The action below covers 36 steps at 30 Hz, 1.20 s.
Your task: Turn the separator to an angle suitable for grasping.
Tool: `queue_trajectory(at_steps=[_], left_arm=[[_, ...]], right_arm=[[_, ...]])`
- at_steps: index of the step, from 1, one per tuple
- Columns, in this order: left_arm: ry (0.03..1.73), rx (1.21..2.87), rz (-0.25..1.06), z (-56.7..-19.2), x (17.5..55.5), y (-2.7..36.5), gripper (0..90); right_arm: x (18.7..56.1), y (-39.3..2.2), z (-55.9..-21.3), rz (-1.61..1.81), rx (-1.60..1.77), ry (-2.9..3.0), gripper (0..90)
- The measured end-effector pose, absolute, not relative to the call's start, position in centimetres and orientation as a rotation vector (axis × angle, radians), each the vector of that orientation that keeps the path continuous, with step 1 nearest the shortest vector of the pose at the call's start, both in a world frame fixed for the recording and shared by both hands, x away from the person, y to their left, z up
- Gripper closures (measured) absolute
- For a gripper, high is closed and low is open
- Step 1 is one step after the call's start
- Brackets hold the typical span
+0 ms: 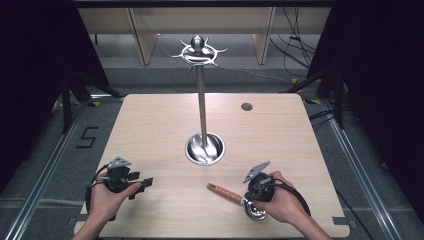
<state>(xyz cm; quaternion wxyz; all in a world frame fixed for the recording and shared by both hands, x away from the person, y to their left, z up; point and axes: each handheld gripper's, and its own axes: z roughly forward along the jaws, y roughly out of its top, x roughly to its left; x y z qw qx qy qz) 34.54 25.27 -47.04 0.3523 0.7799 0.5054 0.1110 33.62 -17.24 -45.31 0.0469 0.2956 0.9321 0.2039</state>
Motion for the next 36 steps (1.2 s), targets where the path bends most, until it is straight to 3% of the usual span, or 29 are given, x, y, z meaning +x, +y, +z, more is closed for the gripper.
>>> queue_trajectory(at_steps=[19,36], left_arm=[[1.285,1.999,0.282,-46.9,34.4,25.3,36.8],[1.279,1.992,0.282,-46.9,34.4,25.2,36.8]], right_arm=[[35.6,-9.6,-46.2,0.513,0.826,2.984,90.0],[36.3,-9.3,-47.4,0.442,0.839,2.986,90.0]])
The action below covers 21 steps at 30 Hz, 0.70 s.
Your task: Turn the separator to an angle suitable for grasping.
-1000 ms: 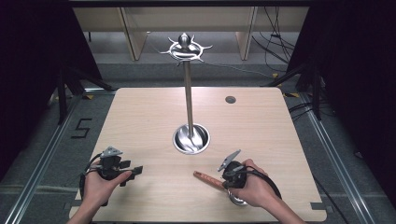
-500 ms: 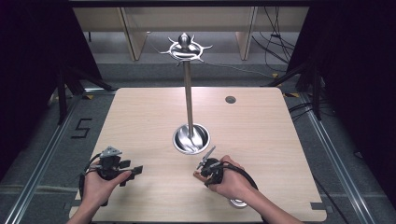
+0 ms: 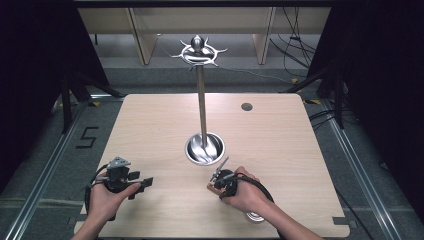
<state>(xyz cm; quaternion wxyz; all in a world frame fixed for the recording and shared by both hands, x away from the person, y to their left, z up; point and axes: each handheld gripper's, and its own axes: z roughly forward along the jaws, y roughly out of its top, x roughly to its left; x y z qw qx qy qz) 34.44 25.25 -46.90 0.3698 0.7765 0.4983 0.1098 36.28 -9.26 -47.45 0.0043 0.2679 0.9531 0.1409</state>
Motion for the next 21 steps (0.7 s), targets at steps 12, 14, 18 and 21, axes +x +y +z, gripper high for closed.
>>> queue_trajectory(at_steps=[12,14,18,21], left_arm=[[1.296,1.959,0.287,-47.0,34.4,24.9,36.9],[1.272,1.998,0.277,-46.8,34.4,25.1,36.8],[1.271,2.003,0.283,-46.8,34.4,25.2,36.9],[1.271,2.003,0.282,-46.8,34.4,25.2,36.8]], right_arm=[[37.2,-10.2,-47.8,0.471,0.986,2.930,90.0],[37.7,-10.5,-47.8,0.511,1.022,2.906,90.0],[38.4,-11.3,-47.8,0.515,1.118,2.850,90.0],[38.9,-12.0,-47.6,0.506,1.174,2.809,90.0]])
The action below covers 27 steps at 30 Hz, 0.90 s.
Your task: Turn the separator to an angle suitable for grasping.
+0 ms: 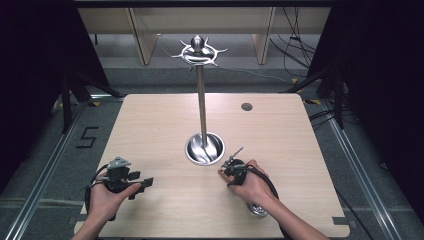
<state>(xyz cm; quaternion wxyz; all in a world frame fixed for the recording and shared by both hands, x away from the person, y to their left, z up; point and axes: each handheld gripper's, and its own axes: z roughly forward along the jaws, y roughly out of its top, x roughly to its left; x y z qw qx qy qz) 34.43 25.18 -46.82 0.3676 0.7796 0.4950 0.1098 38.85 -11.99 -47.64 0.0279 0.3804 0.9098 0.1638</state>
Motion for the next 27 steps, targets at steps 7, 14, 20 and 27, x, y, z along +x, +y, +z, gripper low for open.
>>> queue_trajectory(at_steps=[7,14,20,27], left_arm=[[1.270,2.005,0.273,-46.8,34.4,25.1,36.8],[1.272,2.004,0.276,-46.9,34.4,25.1,36.9],[1.291,1.972,0.279,-47.0,34.4,24.9,36.9],[1.283,1.995,0.273,-46.9,34.5,25.0,36.9]], right_arm=[[40.0,-14.0,-47.6,0.485,1.261,2.744,90.0],[40.9,-15.9,-47.4,0.459,1.347,2.702,90.0],[41.4,-17.6,-46.8,0.392,1.461,2.628,90.0],[41.6,-19.7,-46.3,0.379,1.559,2.569,90.0]])
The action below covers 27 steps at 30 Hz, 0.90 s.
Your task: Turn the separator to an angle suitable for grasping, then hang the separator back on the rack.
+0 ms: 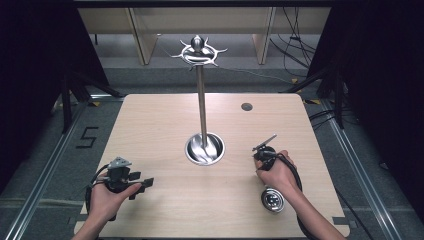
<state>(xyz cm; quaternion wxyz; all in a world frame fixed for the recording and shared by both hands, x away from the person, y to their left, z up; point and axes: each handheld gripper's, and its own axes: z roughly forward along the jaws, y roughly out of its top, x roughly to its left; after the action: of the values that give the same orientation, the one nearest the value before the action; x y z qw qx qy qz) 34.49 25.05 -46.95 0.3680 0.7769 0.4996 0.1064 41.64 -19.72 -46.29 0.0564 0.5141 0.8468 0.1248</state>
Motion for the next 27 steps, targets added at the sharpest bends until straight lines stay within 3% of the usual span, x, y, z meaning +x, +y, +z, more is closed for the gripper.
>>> queue_trajectory(at_steps=[4,11,16,27], left_arm=[[1.295,1.971,0.278,-47.1,34.5,24.9,36.9],[1.293,1.962,0.267,-47.2,34.5,24.9,36.9],[1.277,1.993,0.267,-46.9,34.4,25.1,36.9],[1.291,1.962,0.282,-47.1,34.4,24.8,36.9]], right_arm=[[41.7,-20.3,-46.0,0.397,1.584,2.546,89.2],[41.3,-21.3,-44.6,0.430,1.614,2.520,66.6],[41.0,-21.9,-43.9,0.342,1.612,2.601,56.8],[40.6,-22.2,-44.9,0.310,1.644,2.624,53.9]])
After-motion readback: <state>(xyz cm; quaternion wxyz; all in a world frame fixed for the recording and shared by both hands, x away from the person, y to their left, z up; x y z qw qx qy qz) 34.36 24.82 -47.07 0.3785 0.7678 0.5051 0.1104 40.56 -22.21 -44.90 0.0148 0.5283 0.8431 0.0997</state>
